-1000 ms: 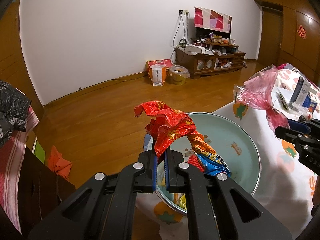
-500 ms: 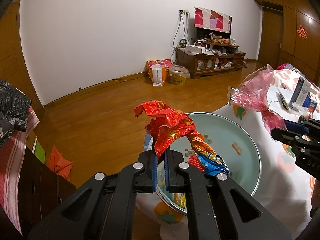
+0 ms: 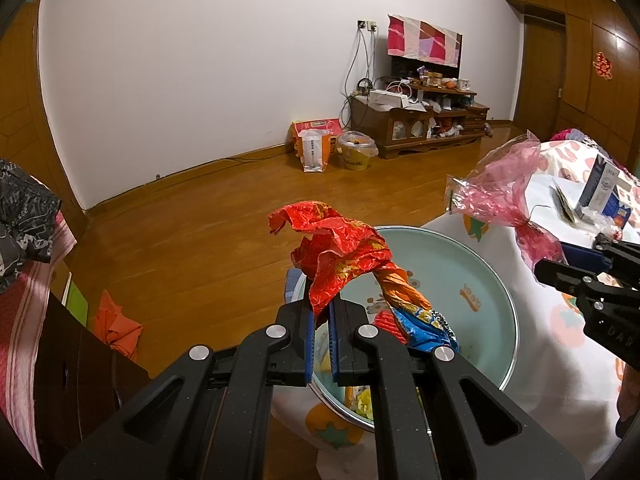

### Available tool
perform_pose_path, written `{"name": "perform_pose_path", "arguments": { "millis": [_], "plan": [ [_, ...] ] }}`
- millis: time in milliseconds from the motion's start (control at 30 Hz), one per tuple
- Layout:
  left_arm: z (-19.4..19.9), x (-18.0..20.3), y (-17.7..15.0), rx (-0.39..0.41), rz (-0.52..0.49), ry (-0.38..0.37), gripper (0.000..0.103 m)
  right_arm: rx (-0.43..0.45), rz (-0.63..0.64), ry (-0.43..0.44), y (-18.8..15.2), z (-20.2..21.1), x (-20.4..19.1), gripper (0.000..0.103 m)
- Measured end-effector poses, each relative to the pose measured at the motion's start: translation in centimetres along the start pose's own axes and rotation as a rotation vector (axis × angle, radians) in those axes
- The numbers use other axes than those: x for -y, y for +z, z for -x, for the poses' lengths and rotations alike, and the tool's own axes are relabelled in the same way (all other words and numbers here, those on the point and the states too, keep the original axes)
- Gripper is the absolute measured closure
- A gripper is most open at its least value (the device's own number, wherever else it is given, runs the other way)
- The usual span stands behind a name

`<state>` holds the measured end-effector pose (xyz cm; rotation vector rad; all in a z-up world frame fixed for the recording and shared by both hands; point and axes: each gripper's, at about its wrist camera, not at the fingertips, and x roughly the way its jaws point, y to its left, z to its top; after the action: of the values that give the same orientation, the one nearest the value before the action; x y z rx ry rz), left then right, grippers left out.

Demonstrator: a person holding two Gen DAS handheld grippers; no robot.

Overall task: Collect trash
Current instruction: 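Open both tools to drop the wrapper and pink bag into the bin, then move both open tools back over the table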

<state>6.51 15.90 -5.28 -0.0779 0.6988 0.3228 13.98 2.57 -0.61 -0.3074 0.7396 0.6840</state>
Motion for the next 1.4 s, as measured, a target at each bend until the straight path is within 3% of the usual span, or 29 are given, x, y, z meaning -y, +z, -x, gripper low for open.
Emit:
{"name": "perform_pose_path", "arguments": {
  "millis": [133,233,333,400,567,800,900,1133,1400],
  "plan": [
    [0.1,0.2,-0.1,-0.005,0.002,-0.014,0.093,-0.005,0.008,0.024,0.0,-0.1,-0.2,0.069],
    [0.2,0.4,-0.1,-0.002,0.005,-0.017,0.069,-0.001,0.002,0.034,0.0,-0.3,-0.2,0.059],
    [0.2,0.5,0.0,0.0,0.004,-0.02,0.067,-0.004,-0.003,0.034,-0.1,-0.5,-0.1,0.055],
    [0.2,0.5,0.0,0.0,0.009,-0.02,0.059,-0.006,-0.006,0.034,-0.1,-0.5,-0.1,0.055],
    [0.1,0.6,-0.2,-0.007,0.004,-0.026,0.055,-0.005,-0.007,0.03,-0.3,-0.4,0.0,0.049],
    [0.1,0.7,-0.2,-0.007,0.0,-0.025,0.052,-0.005,-0.013,0.027,-0.7,-0.3,0.3,0.048],
    [0.1,0.8,-0.3,-0.006,0.0,-0.016,0.044,-0.003,-0.019,0.026,-0.7,-0.1,0.4,0.047],
    [-0.1,1.4,-0.5,-0.014,-0.021,-0.018,0.042,0.005,-0.038,0.012,-1.1,0.8,1.6,0.045],
    [0.2,2.8,-0.5,-0.009,-0.055,-0.019,0.032,0.02,-0.068,-0.027,-2.5,3.2,4.1,0.042]
  ]
}}
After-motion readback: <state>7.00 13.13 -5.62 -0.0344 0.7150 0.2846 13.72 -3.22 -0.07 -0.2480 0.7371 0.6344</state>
